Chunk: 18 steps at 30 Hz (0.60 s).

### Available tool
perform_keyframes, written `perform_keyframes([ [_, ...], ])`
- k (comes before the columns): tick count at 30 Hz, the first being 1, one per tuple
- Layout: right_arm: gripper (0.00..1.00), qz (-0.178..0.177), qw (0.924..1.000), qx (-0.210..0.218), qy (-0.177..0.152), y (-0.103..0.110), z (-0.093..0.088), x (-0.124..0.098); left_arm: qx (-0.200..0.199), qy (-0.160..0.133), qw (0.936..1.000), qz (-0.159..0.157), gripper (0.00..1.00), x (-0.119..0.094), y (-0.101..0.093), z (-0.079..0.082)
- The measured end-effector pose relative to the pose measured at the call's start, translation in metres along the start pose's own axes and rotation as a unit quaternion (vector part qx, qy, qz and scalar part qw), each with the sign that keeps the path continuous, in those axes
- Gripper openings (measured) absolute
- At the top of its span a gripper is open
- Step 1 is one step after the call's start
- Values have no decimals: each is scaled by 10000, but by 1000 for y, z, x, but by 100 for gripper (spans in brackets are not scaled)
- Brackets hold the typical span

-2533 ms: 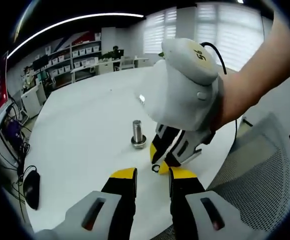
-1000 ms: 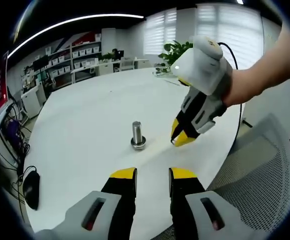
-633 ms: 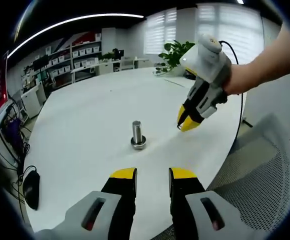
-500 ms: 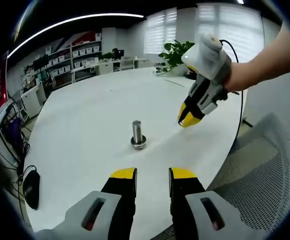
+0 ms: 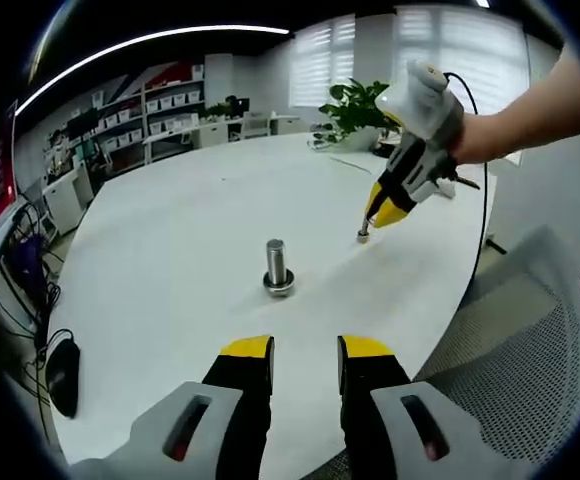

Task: Place the washer onto the threaded stud by aligning its center hole with the stud, sliding it down to the base, and recovering from edge contact or off-axis alignment until the washer reaches the visible bottom stop.

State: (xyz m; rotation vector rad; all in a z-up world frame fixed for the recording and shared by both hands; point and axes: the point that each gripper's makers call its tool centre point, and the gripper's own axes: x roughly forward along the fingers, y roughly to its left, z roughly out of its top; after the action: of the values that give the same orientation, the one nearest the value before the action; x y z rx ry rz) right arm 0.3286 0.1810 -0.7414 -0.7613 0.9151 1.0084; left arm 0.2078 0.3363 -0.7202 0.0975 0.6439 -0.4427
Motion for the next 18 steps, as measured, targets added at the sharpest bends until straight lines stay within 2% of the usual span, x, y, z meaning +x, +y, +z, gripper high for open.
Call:
perform_keyframes([
  [7,13,-139,9999,-3,-64,-13,1,-9,5,19,10000,-15,23,0,-1,-1],
  [18,13,-254,9997,27,2,-28,-5,-8,25,20,10000,0,23,0,0,-1],
])
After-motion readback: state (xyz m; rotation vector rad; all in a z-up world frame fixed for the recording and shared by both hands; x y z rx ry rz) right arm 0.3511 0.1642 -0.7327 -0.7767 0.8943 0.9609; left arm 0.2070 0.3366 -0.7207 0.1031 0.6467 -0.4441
